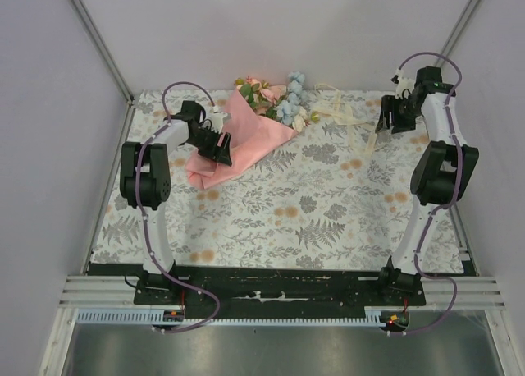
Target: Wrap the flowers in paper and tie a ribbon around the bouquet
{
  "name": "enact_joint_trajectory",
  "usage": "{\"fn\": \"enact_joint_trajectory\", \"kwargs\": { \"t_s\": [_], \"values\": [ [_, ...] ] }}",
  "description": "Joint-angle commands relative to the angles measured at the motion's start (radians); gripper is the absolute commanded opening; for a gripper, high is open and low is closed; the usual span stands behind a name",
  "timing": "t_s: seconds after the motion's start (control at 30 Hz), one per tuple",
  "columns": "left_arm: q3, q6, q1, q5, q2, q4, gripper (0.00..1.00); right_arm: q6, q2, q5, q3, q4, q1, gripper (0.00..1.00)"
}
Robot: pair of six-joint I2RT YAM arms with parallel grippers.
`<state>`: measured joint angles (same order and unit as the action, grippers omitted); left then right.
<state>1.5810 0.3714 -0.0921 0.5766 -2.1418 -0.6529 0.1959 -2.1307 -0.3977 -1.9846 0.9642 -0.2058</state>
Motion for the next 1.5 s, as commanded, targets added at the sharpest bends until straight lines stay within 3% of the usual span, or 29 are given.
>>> {"fn": "enact_joint_trajectory", "kwargs": {
  "t_s": [0.0,0.6,1.0,1.27,1.47],
  "values": [
    [0.028,0.077,0.009,-0.101,-0.067,-0.054,0.76,0.074,-0.095,0.125,-0.131,0.051,0.013,0.66],
    [0.03,0.086,0.006,-0.115,-0.075,-0.048,0.76,-0.003,-0.311,0.115,-0.229,-0.145,0.013,0.51],
    [0.042,0.09,0.008,-0.126,-0.081,-0.048,0.76,0.002,-0.419,0.128,-0.425,-0.059,0.017,0.48],
    [0.043,0.09,0.009,-0.127,-0.079,-0.048,0.76,0.019,-0.408,0.18,-0.339,-0.024,0.032,0.45],
    [0.036,0.096,0.009,-0.124,-0.078,-0.05,0.77,0.005,-0.403,0.131,-0.324,0.002,0.057,0.46]
  ]
}}
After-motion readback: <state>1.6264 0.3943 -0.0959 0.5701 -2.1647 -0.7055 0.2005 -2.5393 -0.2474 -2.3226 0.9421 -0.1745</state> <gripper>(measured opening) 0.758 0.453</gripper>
